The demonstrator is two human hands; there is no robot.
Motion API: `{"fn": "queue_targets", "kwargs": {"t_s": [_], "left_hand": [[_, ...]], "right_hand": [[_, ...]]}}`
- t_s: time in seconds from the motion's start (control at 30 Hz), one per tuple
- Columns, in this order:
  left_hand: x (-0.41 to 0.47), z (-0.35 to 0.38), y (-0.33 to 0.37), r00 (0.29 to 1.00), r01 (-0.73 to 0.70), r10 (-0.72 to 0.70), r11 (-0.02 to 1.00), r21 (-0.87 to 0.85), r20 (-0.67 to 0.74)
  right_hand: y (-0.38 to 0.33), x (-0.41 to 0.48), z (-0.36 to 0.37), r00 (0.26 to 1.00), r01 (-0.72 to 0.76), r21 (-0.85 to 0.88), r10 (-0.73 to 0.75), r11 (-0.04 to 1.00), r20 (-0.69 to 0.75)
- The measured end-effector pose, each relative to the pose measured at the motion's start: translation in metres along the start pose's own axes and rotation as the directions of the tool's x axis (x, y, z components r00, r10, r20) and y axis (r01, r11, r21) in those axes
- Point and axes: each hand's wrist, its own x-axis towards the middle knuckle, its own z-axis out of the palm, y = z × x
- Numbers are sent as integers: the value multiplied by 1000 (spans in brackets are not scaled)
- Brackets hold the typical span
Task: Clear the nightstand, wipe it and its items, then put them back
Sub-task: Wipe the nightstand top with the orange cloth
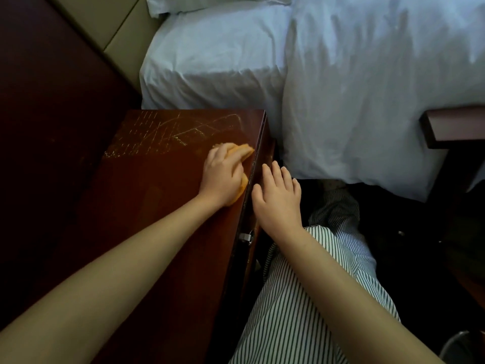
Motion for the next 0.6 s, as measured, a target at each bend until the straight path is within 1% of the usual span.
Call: {"fn": "queue_targets", "kwargs": {"t_s": [0.07, 0.17, 0.27, 0.33, 0.4, 0.43, 0.5, 0.6], "left_hand": [[-18, -7, -8, 999, -37, 38, 999, -18, 20], [-19, -13, -21, 1000, 28, -28, 1000, -2, -2], [4, -7, -17, 983, 175, -172, 984, 36, -57], [19, 1, -3, 946, 312, -305, 949, 55, -111], [31, 8, 13, 915, 388, -376, 919, 67, -143], [33, 11, 20, 917, 384, -373, 921, 65, -140], [31, 13, 28, 949, 305, -300, 951, 47, -97], [7, 4, 21, 996, 91, -91, 996, 12, -11]], "right_hand": [[1, 0, -1, 1000, -7, 5, 7, 1000, 4], [0, 0, -3, 1000, 26, 54, -26, 998, -4], [-1, 0, -4, 996, 77, 95, -73, 992, -45], [-2, 1, -4, 996, 73, 94, -68, 993, -57], [-4, 3, -3, 997, 53, 81, -49, 995, -53], [-6, 3, -2, 998, 45, 76, -41, 996, -51], [-8, 5, -1, 998, 32, 79, -28, 996, -54], [-11, 6, 1, 998, 11, 73, -6, 997, -59]]}}
